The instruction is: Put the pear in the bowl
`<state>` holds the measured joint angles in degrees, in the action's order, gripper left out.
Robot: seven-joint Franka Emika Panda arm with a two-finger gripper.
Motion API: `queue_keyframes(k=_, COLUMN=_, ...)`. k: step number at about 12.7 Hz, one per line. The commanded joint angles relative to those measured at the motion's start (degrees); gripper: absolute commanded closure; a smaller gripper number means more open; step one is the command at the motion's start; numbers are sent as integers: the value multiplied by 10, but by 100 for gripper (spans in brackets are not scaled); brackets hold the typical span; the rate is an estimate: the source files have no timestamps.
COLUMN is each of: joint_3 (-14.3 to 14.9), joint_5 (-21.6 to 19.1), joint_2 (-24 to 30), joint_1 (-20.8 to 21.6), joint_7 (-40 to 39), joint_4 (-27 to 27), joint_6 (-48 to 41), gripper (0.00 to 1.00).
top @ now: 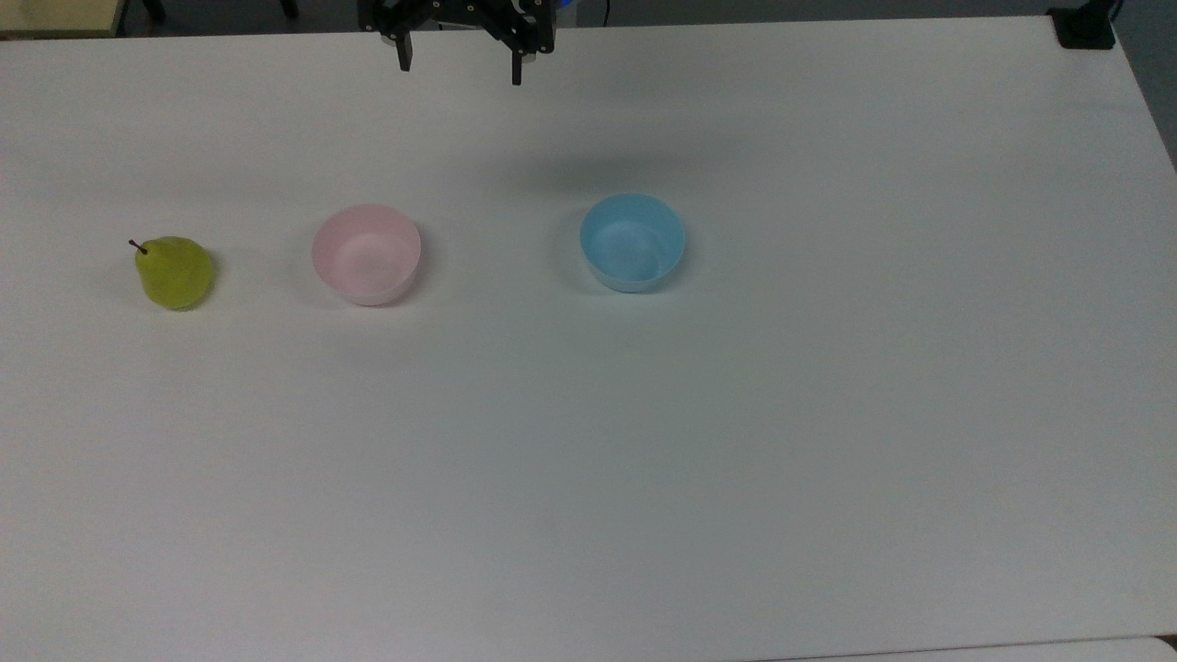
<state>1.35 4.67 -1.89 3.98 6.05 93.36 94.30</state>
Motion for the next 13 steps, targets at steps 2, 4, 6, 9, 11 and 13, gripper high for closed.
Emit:
queue_keyframes(k=2, joint_3=6, joint_5=1, joint_2=8, joint_1=6, joint_7=-3, joint_4=12, joint_6=2, gripper=0)
queue_keyframes(k=4, joint_3=6, joint_5=1, joint_2=9, joint_1=5, joint_7=-3, joint_4=12, joint_6=3, gripper=0)
queue_keyframes(k=6, joint_3=7, joint_5=1, joint_2=9, joint_1=4, joint_7=-3, joint_4=11, joint_6=4, gripper=0)
queue_keyframes(k=9, joint_3=10, joint_5=1, joint_2=8, joint_1=-2, joint_7=-24, joint_4=11, joint_6=5, gripper=0)
queue_keyframes(k=11, joint_3=15, joint_5=1, joint_2=5, joint_1=-13, joint_7=-71, joint_4=10, joint_6=6, gripper=0)
queue_keyframes(k=13, joint_3=15, joint_5=1, joint_2=0, joint_1=-33, joint_7=-81, joint_4=8, joint_6=8, gripper=0)
